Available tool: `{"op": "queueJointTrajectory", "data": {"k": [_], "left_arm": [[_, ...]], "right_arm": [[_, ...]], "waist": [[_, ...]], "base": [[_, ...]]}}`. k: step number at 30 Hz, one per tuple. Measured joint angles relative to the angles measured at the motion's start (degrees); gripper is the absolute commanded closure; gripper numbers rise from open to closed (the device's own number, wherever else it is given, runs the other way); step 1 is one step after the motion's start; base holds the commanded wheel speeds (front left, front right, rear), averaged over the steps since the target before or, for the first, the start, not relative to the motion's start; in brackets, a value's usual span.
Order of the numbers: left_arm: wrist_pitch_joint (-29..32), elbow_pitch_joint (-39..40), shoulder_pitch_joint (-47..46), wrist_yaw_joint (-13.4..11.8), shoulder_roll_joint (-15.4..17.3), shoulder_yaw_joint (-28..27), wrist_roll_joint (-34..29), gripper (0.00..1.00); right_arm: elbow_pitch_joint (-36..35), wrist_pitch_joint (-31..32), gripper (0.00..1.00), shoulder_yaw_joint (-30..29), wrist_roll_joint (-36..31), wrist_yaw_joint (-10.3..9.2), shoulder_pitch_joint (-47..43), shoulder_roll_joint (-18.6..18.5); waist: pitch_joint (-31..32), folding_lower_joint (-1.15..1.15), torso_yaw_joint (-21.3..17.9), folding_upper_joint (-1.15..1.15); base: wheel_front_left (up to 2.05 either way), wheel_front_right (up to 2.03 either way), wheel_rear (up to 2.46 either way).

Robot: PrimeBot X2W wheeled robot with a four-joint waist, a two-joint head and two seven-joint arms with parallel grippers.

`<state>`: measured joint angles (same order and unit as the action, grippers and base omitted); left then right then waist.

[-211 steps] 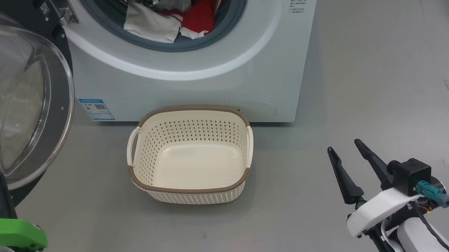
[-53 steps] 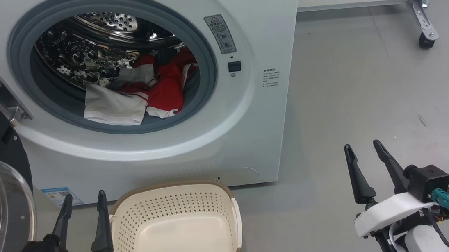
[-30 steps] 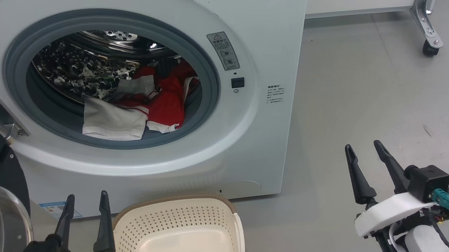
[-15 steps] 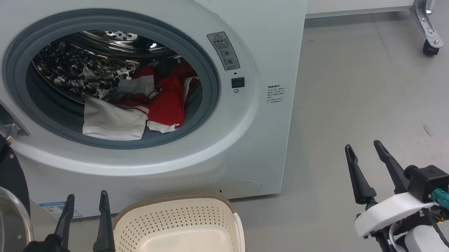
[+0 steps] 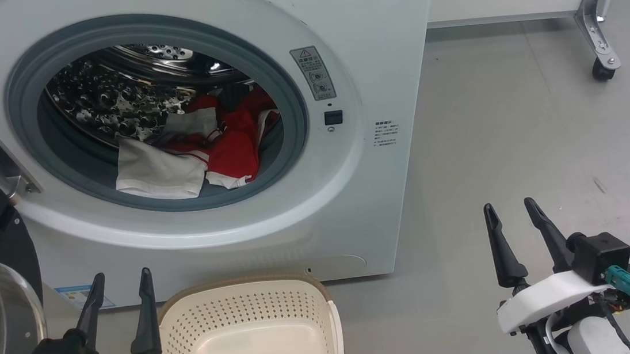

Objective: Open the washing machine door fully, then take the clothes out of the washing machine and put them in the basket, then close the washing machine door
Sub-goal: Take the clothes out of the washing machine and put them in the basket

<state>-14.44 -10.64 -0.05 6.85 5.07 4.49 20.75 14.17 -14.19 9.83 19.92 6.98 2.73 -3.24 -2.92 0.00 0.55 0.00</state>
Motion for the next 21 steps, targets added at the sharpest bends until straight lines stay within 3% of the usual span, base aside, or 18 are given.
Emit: {"op": "queueJointTrajectory", "data": {"k": [21], "left_arm": [[0.0, 0.5, 0.0, 0.0, 0.8, -0.4, 0.0, 0.00]], "right_arm": [[-0.6, 0.0, 0.00, 0.5, 0.0, 0.00, 0.0, 0.1]], "waist": [[-1.8, 0.00, -0.5, 0.00]], "base": [[0.00, 0.00, 0.00]]}}
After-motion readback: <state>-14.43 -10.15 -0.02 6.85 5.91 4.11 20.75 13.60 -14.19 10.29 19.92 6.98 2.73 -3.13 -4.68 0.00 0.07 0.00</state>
